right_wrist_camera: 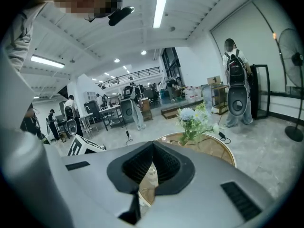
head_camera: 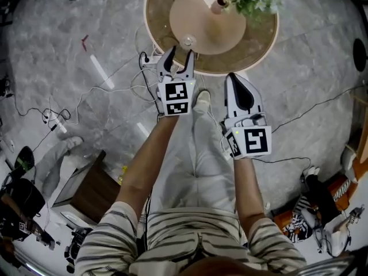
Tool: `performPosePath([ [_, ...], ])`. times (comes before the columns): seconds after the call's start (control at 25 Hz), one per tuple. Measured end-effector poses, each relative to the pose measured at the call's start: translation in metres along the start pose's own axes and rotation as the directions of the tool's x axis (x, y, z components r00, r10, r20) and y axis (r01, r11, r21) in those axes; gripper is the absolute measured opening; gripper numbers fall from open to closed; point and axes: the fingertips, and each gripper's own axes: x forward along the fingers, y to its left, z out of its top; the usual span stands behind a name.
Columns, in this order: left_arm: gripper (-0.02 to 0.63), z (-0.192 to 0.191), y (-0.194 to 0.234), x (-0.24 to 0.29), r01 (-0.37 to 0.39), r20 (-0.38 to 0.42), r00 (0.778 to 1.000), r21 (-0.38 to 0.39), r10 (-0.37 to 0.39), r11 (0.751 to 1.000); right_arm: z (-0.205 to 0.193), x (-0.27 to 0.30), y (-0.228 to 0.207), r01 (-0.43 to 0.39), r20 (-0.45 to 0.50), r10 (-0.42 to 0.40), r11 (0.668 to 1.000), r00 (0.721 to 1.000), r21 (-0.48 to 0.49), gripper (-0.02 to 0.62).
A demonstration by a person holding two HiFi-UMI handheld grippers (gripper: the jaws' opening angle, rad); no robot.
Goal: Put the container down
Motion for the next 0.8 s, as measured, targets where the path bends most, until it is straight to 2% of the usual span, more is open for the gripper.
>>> performPosePath([
  [0.24,0.095,0.064,-0.001,-0.058,-0.032,0.073,0.997,-0.025,0.034,0.999,0.05,-0.02,0.017,-0.016,0.055,0.018,0.999,0.998,-0.034,0.008],
  [0.36,0.012,0.097,0.001,-0.092,-0.061,0.121,0.991,-0.038,0.065,0.997,0.082,-0.03,0.03,-0.04,0.081,0.043,0.999,0.996,-0.036,0.009],
  [0.4,0.002,0.107,0.003,-0.103,-0.073,0.131,0.988,-0.039,0.077,0.997,0.093,-0.034,0.035,-0.046,0.092,0.049,0.998,0.995,-0.039,0.008],
  [0.6,-0.002,0.149,0.004,-0.155,-0.1,0.148,0.983,-0.076,0.11,0.992,0.144,-0.057,0.061,-0.071,0.114,0.084,0.991,0.99,-0.111,0.008],
  [0.8,-0.002,0.193,-0.007,-0.209,-0.094,0.18,0.978,-0.063,0.104,0.994,0.184,-0.083,0.092,-0.105,0.132,0.121,0.986,0.984,-0.127,0.008],
])
